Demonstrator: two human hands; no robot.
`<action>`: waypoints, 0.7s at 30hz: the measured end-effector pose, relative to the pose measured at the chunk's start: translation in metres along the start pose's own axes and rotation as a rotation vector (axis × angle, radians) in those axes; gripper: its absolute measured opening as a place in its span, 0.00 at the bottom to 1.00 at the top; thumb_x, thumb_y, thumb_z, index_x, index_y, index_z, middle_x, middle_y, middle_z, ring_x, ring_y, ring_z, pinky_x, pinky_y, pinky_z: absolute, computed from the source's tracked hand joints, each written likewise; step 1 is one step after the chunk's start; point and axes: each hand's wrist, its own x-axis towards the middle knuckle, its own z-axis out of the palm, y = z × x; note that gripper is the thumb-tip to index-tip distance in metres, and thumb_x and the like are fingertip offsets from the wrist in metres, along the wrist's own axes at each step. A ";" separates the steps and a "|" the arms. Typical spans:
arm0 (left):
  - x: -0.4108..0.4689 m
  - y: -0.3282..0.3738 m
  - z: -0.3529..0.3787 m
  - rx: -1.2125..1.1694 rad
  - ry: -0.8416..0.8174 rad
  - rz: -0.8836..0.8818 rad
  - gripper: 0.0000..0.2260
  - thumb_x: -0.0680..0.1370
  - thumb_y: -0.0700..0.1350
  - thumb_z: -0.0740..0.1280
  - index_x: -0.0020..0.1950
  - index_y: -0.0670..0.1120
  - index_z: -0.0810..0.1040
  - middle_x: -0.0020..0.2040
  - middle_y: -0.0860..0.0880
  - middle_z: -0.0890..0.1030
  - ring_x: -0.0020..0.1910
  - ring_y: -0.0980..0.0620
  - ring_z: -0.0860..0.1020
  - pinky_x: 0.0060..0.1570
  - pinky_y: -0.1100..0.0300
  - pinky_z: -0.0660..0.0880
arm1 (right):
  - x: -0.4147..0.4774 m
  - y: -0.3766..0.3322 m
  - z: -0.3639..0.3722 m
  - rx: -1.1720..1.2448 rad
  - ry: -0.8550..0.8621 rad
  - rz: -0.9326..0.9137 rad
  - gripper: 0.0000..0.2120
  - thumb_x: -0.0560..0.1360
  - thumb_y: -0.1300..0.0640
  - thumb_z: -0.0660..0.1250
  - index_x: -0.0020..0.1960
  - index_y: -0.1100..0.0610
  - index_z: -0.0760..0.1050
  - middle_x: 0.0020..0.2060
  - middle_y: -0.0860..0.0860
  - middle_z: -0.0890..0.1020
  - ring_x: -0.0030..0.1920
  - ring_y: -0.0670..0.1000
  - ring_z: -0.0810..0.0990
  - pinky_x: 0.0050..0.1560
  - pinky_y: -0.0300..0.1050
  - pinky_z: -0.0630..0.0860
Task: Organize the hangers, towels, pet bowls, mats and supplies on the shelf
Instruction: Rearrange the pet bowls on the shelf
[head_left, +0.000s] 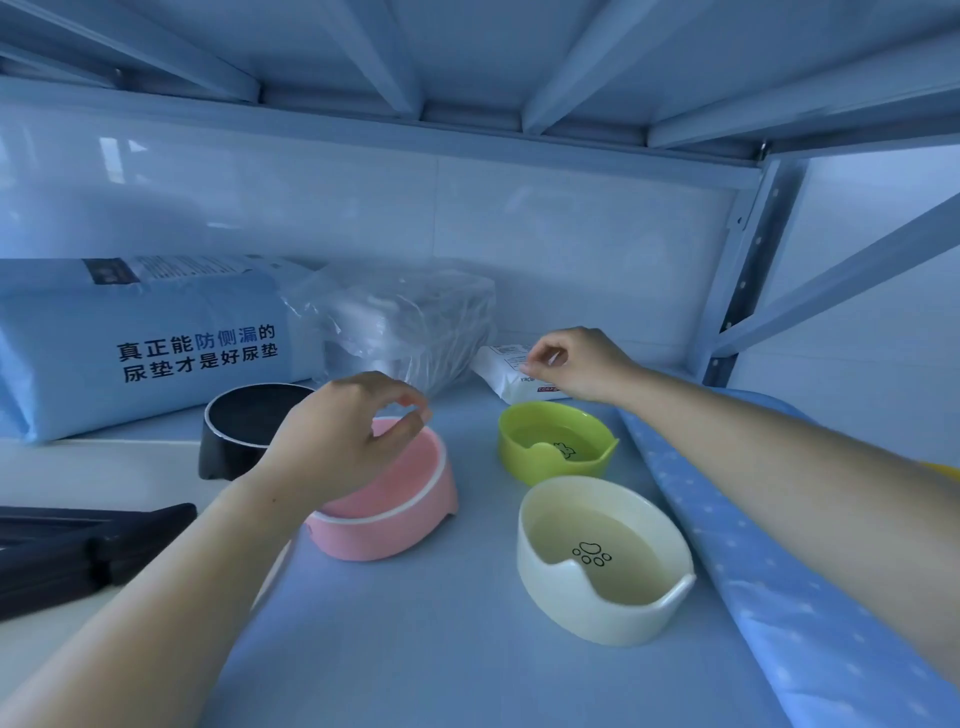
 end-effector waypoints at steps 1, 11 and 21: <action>0.001 -0.002 0.001 0.007 -0.021 -0.011 0.23 0.69 0.68 0.51 0.53 0.61 0.77 0.53 0.62 0.78 0.49 0.59 0.78 0.49 0.55 0.76 | 0.008 0.000 0.005 -0.017 -0.012 0.011 0.11 0.72 0.48 0.70 0.49 0.54 0.80 0.49 0.49 0.82 0.44 0.46 0.77 0.50 0.43 0.76; -0.002 -0.012 0.017 -0.013 -0.228 0.030 0.25 0.70 0.64 0.46 0.60 0.62 0.73 0.59 0.60 0.72 0.60 0.58 0.70 0.61 0.56 0.69 | 0.051 -0.003 0.035 -0.408 -0.207 0.200 0.33 0.70 0.38 0.68 0.65 0.59 0.70 0.63 0.54 0.75 0.62 0.55 0.73 0.56 0.45 0.70; -0.001 -0.006 0.019 0.041 -0.246 0.041 0.31 0.68 0.70 0.43 0.62 0.61 0.72 0.59 0.61 0.72 0.62 0.59 0.68 0.59 0.63 0.65 | 0.057 0.002 0.041 -0.429 -0.151 0.231 0.31 0.65 0.35 0.70 0.57 0.57 0.75 0.56 0.52 0.79 0.56 0.54 0.76 0.50 0.44 0.73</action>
